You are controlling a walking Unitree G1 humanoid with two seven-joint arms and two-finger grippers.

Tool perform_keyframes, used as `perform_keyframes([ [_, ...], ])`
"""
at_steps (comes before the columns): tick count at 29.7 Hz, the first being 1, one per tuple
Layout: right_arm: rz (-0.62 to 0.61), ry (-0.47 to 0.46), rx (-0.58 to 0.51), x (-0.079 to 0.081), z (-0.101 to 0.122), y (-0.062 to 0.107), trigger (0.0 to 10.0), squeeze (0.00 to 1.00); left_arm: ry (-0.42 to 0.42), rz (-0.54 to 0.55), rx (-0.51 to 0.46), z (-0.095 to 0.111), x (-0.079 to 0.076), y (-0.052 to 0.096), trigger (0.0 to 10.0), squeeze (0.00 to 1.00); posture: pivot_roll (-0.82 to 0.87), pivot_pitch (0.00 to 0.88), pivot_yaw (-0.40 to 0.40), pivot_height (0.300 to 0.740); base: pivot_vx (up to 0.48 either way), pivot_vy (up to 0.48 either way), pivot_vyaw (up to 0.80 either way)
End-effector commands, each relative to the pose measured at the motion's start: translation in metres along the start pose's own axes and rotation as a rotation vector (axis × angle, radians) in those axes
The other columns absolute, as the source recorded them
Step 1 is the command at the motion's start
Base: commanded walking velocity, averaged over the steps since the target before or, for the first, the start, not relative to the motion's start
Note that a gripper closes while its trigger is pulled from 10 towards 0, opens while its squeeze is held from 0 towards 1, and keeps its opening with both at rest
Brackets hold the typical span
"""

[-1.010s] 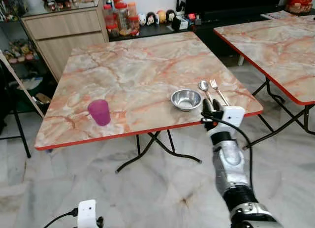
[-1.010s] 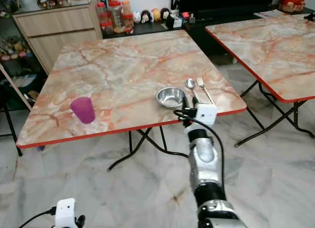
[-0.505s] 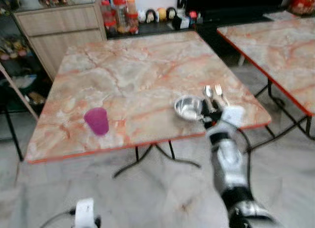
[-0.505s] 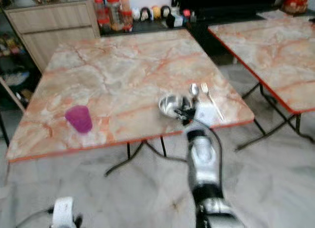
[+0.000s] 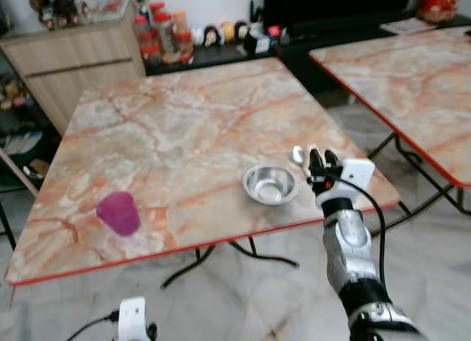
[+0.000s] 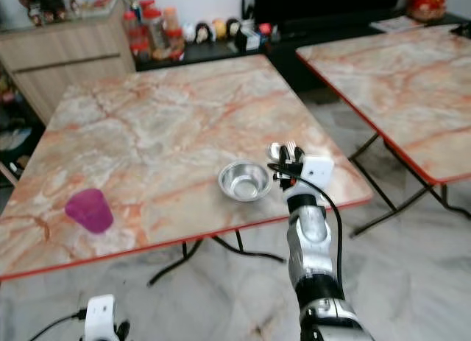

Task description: Setting the table

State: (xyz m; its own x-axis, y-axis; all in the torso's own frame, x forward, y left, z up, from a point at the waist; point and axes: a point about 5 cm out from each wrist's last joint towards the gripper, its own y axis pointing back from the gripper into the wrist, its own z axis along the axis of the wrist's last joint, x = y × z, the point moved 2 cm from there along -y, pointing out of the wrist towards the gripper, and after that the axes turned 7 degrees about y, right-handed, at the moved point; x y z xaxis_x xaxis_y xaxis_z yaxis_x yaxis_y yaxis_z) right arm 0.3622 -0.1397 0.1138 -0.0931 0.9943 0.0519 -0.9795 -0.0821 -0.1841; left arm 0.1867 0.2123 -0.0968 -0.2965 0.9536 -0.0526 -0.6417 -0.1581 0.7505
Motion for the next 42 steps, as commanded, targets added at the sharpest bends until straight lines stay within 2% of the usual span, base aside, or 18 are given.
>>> perform_keyframes([
  [1,0.006,0.008,-0.023,-0.001,0.006,-0.002,10.0,0.0,-0.008,0.004,-0.006,0.003,0.0,-0.001,10.0,0.0,0.01,0.028,0.07,0.74,0.379,0.0,0.0],
  [7,0.0,0.003,-0.021,-0.001,0.006,-0.002,10.0,0.0,-0.004,0.002,-0.009,0.003,0.0,-0.001,10.0,0.0,0.02,0.028,0.069,0.74,0.351,0.0,0.0],
  [8,0.007,-0.009,-0.025,0.001,0.006,-0.001,10.0,0.93,-0.001,0.003,-0.01,0.003,0.0,-0.001,10.0,0.0,0.02,0.029,0.069,0.74,0.0,0.0,0.0],
  [10,0.016,-0.024,-0.03,0.003,0.006,-0.001,10.0,0.93,0.002,0.003,-0.011,0.003,0.001,-0.001,10.0,0.0,0.02,0.029,0.069,0.74,0.0,0.0,0.0],
  [11,0.017,-0.025,-0.029,0.003,0.006,0.0,10.0,1.0,0.002,0.005,-0.012,0.003,0.001,0.0,10.0,0.0,0.02,0.032,0.07,0.74,0.0,0.0,0.0],
  [17,0.015,-0.065,-0.033,0.004,0.005,0.004,10.0,1.0,0.0,0.007,-0.007,0.001,0.002,0.0,10.0,0.0,0.02,0.034,0.067,0.74,0.0,0.0,0.0],
  [22,0.039,-0.083,-0.026,0.012,0.002,0.012,10.0,1.0,0.001,0.005,-0.005,0.0,0.001,0.0,10.0,0.0,0.01,0.035,0.065,0.74,0.0,0.0,0.0],
  [24,0.052,-0.106,-0.013,0.018,-0.002,0.019,10.0,1.0,0.0,0.004,-0.006,0.0,0.001,0.0,10.0,0.0,0.01,0.035,0.064,0.74,0.0,0.0,0.0],
  [30,0.061,-0.124,0.009,0.021,-0.005,0.03,10.0,1.0,-0.001,0.005,-0.004,-0.002,0.003,0.001,10.0,0.0,0.02,0.036,0.061,0.74,0.0,0.0,0.0],
  [31,0.062,-0.124,0.015,0.021,-0.006,0.032,10.0,0.91,-0.002,0.005,-0.003,-0.002,0.003,0.001,10.0,0.0,0.02,0.036,0.061,0.74,0.0,0.0,0.0],
  [32,0.065,-0.123,0.023,0.021,-0.007,0.034,10.0,0.0,-0.003,0.005,-0.001,-0.003,0.003,0.002,10.0,0.0,0.01,0.032,0.061,0.74,0.0,0.0,0.0],
  [36,0.06,-0.138,0.051,0.02,-0.011,0.038,10.0,0.0,-0.005,0.003,0.004,-0.005,0.004,0.002,10.0,0.0,0.01,0.029,0.059,0.74,0.0,0.0,0.0],
  [38,-0.029,-0.248,0.069,0.011,-0.009,0.041,10.0,0.0,-0.007,0.001,0.005,-0.005,0.003,0.002,10.0,0.0,0.01,0.028,0.057,0.74,0.0,0.0,0.0],
  [39,-0.042,-0.257,0.077,0.009,-0.009,0.041,10.0,0.0,-0.009,0.001,0.004,-0.005,0.003,0.002,10.0,0.0,0.01,0.028,0.057,0.74,0.0,0.0,0.0],
  [42,-0.037,-0.216,0.111,0.007,-0.01,0.045,10.0,0.0,-0.016,-0.002,0.005,-0.006,0.003,0.002,10.0,0.0,0.0,0.022,0.056,0.74,0.0,0.0,0.0],
])
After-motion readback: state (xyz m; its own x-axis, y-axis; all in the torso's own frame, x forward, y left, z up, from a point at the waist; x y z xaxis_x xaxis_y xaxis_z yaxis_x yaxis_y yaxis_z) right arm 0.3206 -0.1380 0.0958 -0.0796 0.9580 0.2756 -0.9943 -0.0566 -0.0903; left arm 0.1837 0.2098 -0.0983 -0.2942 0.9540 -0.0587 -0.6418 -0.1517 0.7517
